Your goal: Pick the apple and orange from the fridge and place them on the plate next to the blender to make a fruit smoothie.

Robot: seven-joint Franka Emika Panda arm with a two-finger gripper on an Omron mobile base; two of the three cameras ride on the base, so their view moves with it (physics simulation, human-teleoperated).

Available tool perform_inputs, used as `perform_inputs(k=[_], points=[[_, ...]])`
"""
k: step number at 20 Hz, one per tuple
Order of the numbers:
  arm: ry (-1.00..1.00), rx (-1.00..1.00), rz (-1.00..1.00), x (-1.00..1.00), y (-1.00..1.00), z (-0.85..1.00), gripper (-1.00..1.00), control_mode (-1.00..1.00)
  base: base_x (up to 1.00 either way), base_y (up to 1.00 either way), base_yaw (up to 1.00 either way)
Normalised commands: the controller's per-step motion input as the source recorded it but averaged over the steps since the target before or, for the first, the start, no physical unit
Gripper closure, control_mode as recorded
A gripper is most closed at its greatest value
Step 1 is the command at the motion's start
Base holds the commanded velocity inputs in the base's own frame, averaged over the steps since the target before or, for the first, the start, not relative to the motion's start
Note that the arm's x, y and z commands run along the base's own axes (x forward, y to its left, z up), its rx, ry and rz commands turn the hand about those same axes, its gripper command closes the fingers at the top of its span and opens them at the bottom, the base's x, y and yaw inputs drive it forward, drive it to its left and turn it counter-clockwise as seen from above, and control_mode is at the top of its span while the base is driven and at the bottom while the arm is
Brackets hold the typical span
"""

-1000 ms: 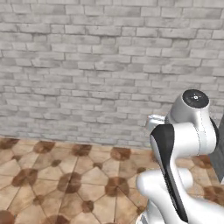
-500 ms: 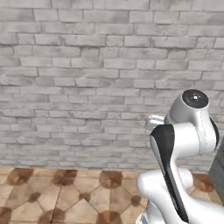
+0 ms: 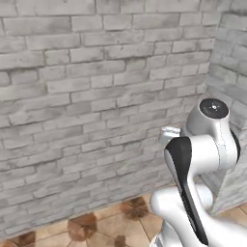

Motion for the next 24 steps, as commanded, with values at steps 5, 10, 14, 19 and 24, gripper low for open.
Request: perform_inputs(k=[5, 10, 14, 19, 24], points=[[0.00, 0.00, 0.00, 0.00, 0.00, 0.00, -1.00, 1.00, 0.13, -0.14, -0.74], [0.00, 0.00, 0.00, 0.00, 0.00, 0.00, -1.00, 1.00, 0.36, -0.01, -0.70], [0.00, 0.00, 0.00, 0.00, 0.00, 0.00, -1.00, 1.00, 0.53, 0.00, -0.65], [0.00, 0.00, 0.00, 0.00, 0.00, 0.00, -1.00, 1.00, 0.61, -0.14, -0.52], [0.00, 0.00, 0.00, 0.00, 0.00, 0.00, -1.00, 1.00, 0.44, -0.17, -0.45]])
